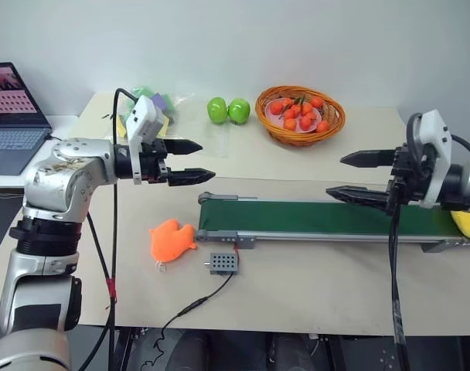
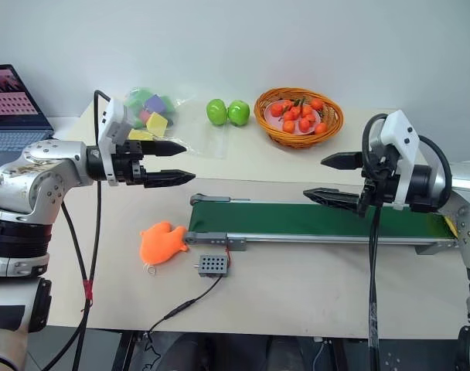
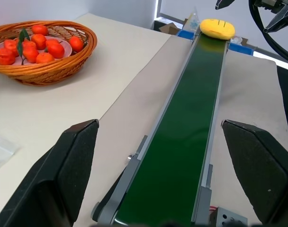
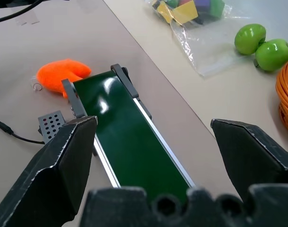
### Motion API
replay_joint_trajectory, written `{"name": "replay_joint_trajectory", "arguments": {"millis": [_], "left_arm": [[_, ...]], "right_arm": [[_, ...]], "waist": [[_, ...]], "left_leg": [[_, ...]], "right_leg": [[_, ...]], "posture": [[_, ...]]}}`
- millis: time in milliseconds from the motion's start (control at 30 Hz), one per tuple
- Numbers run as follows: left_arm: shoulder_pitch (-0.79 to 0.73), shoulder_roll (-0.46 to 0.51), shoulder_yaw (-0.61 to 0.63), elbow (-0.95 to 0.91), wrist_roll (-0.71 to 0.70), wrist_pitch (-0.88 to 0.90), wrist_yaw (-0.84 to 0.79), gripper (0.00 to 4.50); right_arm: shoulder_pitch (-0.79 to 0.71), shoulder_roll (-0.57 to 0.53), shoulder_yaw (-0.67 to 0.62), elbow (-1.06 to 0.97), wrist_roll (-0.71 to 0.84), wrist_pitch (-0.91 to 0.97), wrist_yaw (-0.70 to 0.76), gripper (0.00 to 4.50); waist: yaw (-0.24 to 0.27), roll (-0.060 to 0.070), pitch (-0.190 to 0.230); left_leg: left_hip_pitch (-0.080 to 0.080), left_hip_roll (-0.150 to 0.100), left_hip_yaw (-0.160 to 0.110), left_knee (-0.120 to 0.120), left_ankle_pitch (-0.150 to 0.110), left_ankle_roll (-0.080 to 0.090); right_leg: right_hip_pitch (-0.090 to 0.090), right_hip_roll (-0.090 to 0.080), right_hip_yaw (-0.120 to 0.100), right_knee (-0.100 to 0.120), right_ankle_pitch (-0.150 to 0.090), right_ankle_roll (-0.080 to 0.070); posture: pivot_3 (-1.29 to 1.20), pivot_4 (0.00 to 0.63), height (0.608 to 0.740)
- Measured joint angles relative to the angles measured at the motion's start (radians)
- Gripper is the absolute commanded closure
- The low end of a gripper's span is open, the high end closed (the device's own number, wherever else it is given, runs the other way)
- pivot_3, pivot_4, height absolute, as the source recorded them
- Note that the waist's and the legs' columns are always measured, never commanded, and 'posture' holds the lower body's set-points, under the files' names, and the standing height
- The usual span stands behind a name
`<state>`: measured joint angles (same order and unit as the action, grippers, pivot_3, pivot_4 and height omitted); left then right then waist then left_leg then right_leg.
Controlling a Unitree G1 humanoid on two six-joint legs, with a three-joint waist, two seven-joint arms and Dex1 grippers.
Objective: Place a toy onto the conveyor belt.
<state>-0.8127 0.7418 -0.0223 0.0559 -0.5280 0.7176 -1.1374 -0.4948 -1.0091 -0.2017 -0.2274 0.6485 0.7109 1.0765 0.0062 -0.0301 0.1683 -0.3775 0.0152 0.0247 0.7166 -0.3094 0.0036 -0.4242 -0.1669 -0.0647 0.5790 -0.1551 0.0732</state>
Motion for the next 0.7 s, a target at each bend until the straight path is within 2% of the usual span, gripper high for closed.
{"name": "replay_joint_trajectory", "arguments": {"millis": [700], "left_arm": [[0.000,-0.003,0.001,0.000,-0.001,0.001,0.008,0.08]], "right_arm": [[-0.005,0.000,0.005,0.001,-0.001,0.000,-0.005,0.00]], "waist": [[0.000,0.000,0.000]], "left_leg": [[0.000,0.000,0.000,0.000,0.000,0.000]], "right_leg": [[0.000,0.000,0.000,0.000,0.000,0.000]], "posture": [[0.00,0.150,0.738]]}}
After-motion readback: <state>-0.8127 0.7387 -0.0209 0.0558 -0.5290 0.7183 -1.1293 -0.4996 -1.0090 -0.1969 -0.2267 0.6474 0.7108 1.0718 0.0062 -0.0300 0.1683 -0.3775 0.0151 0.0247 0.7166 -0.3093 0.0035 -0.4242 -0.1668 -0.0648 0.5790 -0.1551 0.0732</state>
